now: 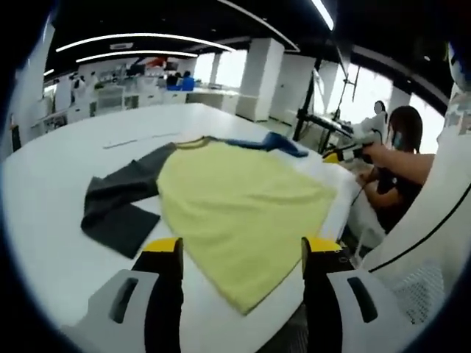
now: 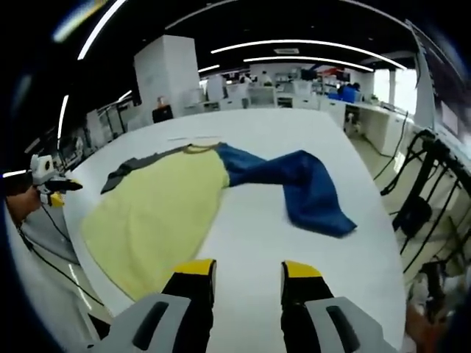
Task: Fold the garment on the visible template until the final outline fits inside the template.
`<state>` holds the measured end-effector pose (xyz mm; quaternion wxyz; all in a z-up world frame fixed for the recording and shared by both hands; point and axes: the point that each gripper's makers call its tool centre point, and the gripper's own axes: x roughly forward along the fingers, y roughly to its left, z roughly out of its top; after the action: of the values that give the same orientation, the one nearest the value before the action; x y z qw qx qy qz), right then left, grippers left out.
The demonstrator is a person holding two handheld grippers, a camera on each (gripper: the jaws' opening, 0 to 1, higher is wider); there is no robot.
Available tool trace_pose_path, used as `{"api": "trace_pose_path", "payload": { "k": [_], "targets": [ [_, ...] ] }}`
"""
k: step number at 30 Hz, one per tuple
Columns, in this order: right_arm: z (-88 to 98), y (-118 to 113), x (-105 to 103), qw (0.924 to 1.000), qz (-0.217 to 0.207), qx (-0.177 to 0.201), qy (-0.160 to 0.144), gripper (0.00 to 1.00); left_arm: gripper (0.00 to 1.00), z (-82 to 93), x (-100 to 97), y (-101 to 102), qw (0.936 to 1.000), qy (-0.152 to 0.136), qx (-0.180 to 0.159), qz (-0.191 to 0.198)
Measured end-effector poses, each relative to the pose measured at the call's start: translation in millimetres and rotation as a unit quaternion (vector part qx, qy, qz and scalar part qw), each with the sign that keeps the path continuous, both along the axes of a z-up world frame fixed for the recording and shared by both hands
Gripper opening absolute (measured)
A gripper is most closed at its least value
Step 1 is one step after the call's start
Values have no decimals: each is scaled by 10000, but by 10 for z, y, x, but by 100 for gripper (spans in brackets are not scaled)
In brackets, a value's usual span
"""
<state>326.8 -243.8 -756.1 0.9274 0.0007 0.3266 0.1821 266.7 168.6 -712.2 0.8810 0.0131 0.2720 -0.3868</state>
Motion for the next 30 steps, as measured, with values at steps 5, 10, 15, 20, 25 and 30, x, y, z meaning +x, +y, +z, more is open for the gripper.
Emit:
{"api": "trace_pose_path", "payload": {
  "k": [5,10,15,20,25,30],
  "targets": [
    [-29,-45,68,9999,-101,16,5,32,62,-5,7,-14,10000,-20,5,-27],
    [-65,-91,137,9998,-176,-1,8,31,62,-18,8,-23,10000,-9,30,-47],
    [-99,-116,194,9997,-236,58,40,31,62,-31,15,-13,9999,-39,130,-47],
    [-112,-137,282,9996,-278,57,28,31,61,-52,23,-12,9999,-2,159,-30],
    [-131,-160,372,9995,-309,62,42,31,60,-80,30,-22,9998,47,174,-23],
    [-114,-179,500,9989,-410,241,5,30,60,-72,48,-29,9998,51,166,-5]
  ]
}}
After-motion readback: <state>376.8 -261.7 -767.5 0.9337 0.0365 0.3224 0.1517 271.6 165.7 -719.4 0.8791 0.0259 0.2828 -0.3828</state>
